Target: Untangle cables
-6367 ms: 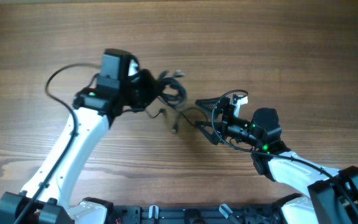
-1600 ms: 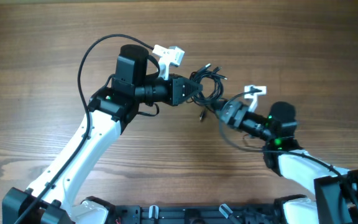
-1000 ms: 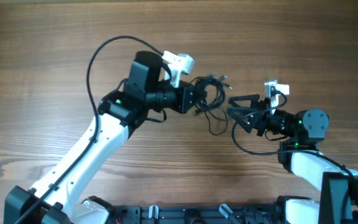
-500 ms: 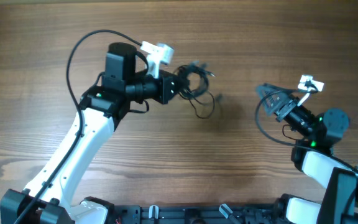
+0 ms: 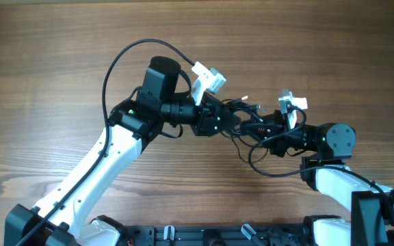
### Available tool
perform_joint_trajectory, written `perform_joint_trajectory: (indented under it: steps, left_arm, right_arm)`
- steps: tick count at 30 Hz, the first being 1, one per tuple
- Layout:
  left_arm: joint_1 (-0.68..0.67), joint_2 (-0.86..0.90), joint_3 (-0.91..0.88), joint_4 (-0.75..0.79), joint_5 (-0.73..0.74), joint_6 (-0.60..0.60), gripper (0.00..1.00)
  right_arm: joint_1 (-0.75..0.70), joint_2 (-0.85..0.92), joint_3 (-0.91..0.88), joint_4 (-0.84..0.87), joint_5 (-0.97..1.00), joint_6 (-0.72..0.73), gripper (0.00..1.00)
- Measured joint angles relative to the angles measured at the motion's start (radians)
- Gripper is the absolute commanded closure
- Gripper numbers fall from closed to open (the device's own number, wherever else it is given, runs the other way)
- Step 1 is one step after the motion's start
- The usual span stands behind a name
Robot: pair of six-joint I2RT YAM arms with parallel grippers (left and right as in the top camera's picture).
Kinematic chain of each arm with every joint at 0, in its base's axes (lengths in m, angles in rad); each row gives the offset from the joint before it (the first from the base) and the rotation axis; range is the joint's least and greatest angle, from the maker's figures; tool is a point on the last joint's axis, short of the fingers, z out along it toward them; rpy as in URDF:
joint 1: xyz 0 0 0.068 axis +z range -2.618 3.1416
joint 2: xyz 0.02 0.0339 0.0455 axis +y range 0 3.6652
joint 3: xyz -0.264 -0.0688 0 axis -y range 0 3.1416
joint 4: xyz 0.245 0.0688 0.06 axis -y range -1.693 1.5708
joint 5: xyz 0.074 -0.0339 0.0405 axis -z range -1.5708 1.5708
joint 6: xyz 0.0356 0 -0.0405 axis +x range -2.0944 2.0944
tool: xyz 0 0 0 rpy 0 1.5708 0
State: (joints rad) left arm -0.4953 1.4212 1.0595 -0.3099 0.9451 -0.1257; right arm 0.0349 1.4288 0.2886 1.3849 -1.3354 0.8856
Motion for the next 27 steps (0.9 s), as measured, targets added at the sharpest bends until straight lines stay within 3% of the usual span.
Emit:
perform_joint_trajectory:
  steps: [8, 14, 16, 19, 23, 27]
  left_arm:
    - [0.131, 0.000, 0.000, 0.004, -0.062, -0.114, 0.54]
    - [0.105, 0.000, 0.000, 0.003, -0.065, -0.124, 0.54]
    - [0.104, 0.000, 0.000, 0.006, -0.065, -0.135, 0.67]
    - [0.103, 0.000, 0.000, 0.060, -0.065, -0.233, 0.78]
    - [0.089, 0.000, 0.000, 0.081, -0.089, -0.356, 0.71]
    - [0.019, 0.000, 0.000, 0.061, -0.193, -0.478, 0.71]
  right_arm:
    - [0.000, 0.000, 0.000, 0.000, 0.001, 0.058, 0.96]
    - [0.000, 0.000, 0.000, -0.081, 0.035, 0.087, 0.96]
    - [0.000, 0.002, 0.000, -0.167, 0.067, 0.073, 0.96]
    - [0.000, 0.002, 0.000, -0.174, 0.084, -0.004, 0.96]
    - [0.000, 0.002, 0.000, -0.178, 0.092, -0.036, 0.96]
    - [0.000, 0.002, 0.000, -0.185, 0.098, -0.051, 0.96]
